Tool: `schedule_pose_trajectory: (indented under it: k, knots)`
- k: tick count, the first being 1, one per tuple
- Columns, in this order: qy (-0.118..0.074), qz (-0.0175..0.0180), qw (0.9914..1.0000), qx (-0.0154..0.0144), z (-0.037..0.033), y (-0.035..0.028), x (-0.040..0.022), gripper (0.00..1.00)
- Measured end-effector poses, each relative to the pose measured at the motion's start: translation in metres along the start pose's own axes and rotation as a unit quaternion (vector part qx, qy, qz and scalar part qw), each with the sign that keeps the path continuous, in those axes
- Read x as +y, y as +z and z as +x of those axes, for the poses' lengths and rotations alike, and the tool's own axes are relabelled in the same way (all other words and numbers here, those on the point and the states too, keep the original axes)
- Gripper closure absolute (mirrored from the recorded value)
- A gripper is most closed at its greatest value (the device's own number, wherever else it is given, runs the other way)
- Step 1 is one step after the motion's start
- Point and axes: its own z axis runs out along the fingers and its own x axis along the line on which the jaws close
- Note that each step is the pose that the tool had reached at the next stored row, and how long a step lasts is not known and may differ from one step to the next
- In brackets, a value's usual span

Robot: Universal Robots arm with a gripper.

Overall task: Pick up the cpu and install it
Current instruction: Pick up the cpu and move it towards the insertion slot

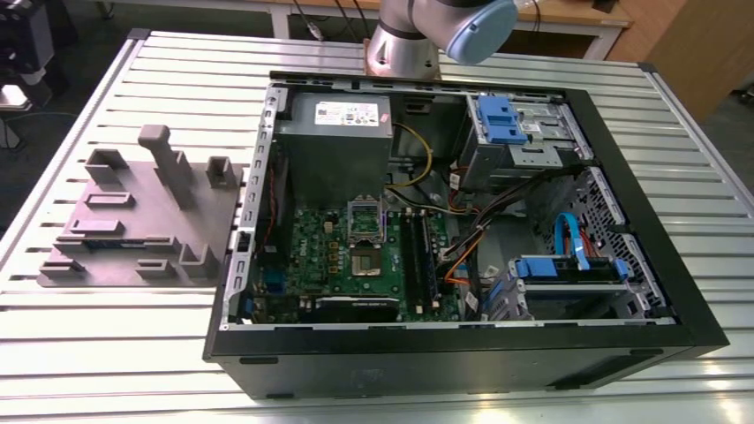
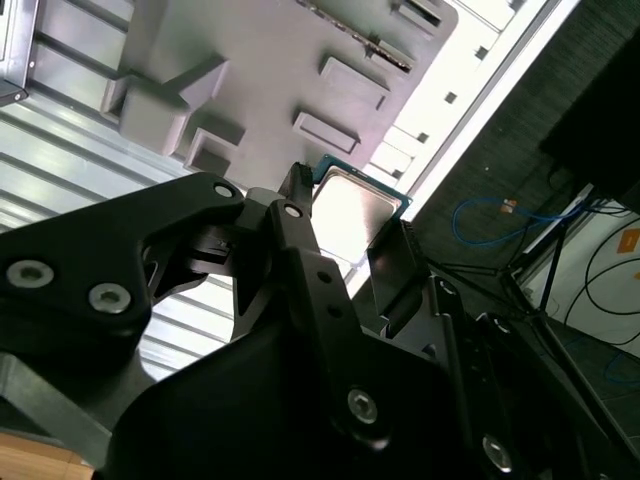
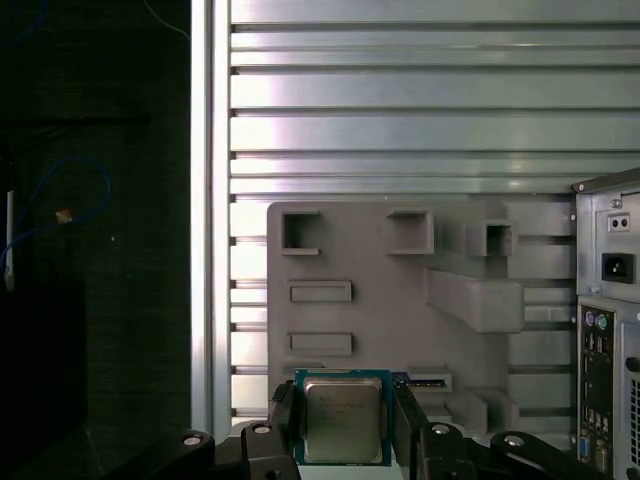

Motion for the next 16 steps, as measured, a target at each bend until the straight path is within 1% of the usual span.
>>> schedule_pose_trajectory:
  k: [16]
  knots:
    - [0.0, 0.0, 1.0, 0.0001, -0.0047, -0.0001, 0.0, 0.53]
